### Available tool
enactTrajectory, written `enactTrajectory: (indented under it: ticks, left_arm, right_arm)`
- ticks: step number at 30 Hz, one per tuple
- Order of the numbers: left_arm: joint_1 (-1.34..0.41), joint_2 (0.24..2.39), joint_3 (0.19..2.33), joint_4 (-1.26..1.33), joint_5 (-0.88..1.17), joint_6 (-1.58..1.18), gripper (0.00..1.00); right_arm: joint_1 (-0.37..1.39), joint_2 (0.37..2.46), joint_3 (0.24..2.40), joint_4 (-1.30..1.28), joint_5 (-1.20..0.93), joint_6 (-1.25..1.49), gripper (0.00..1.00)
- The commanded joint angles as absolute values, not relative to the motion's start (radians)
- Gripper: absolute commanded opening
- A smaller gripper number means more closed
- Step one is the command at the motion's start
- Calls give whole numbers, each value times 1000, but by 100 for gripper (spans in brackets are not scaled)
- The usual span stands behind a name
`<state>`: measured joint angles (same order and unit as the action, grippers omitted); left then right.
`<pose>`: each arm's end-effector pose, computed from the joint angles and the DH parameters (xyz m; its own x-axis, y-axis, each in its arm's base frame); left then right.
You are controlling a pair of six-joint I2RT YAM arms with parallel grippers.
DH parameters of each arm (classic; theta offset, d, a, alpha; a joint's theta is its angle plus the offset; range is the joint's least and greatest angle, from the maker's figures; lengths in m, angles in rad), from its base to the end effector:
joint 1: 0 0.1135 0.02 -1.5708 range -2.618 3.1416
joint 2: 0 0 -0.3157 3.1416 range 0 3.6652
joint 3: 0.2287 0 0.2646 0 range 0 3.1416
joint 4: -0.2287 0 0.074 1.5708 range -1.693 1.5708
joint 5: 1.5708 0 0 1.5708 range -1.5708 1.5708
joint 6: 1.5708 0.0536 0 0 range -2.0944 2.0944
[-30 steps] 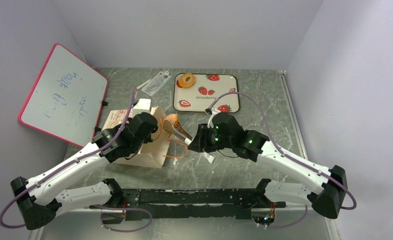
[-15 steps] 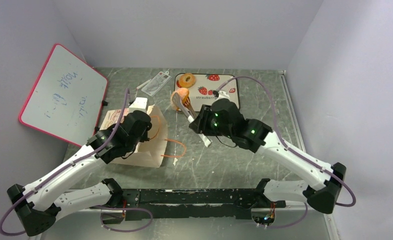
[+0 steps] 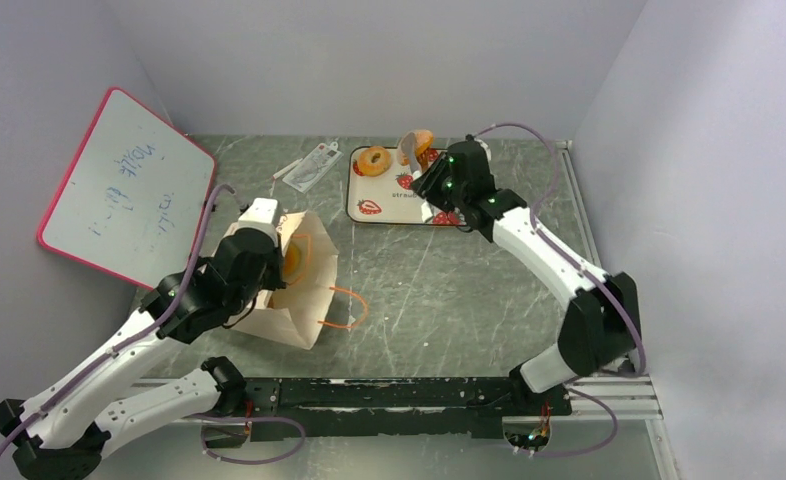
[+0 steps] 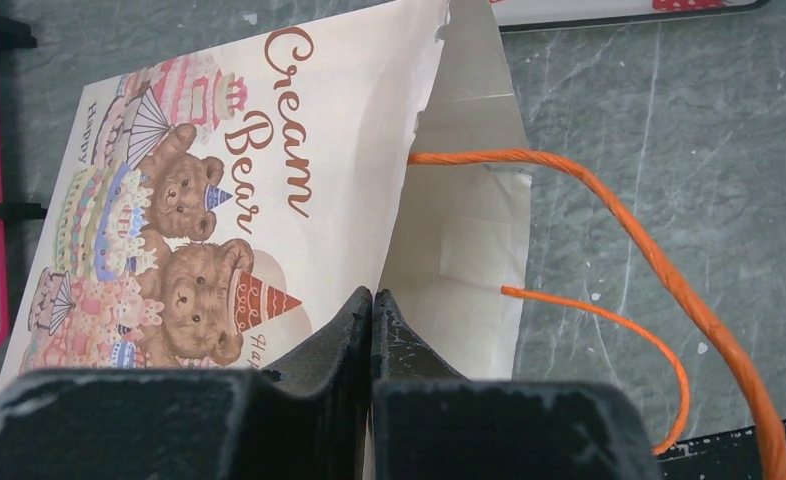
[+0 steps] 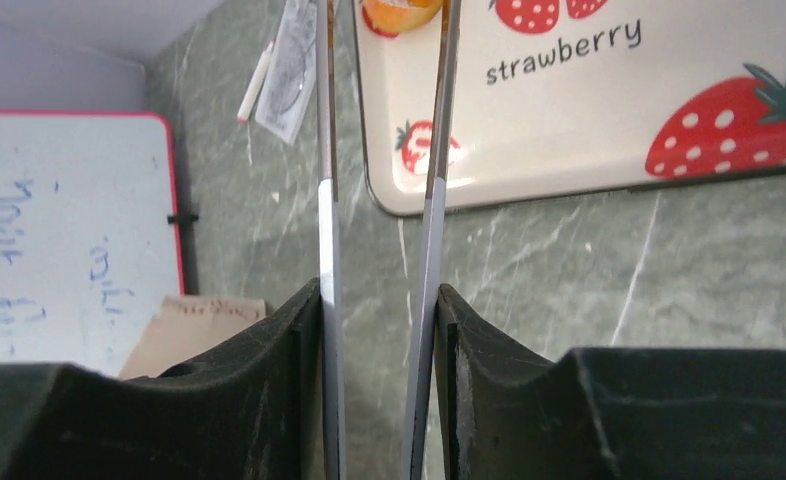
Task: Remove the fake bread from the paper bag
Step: Place the fake bread in the container.
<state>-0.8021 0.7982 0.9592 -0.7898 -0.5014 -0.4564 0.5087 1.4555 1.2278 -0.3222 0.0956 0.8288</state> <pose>0.1174 -0.0844 0.3689 -0.5257 -0.0123 -0.8506 0.1430 0.9844 -0.1026 0.3142 0.1693 0.3608 -0.6134 0.4981 -0.6129 0.0569 0.8019 0.5947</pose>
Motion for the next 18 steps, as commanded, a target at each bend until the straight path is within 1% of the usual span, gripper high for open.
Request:
enactTrajectory:
  ticks: [1,7,13,18]
  left_arm:
    - [-797,777,1000,-805,-456,-463,7]
    - [-797,767,996,-781,-403,-441,7]
    - [-797,784,1009,-774,-375,-416,7]
    - [-796,791,1023,-788,-372,-417,7]
  right_arm:
    - [414,1550,1230,-90,-51,882,0]
    - [343,1663,1197,95,-142,972,0]
    - [317,1775,1186,260,-199,1042,0]
    - [310,1832,1185,311,-203,1071,0]
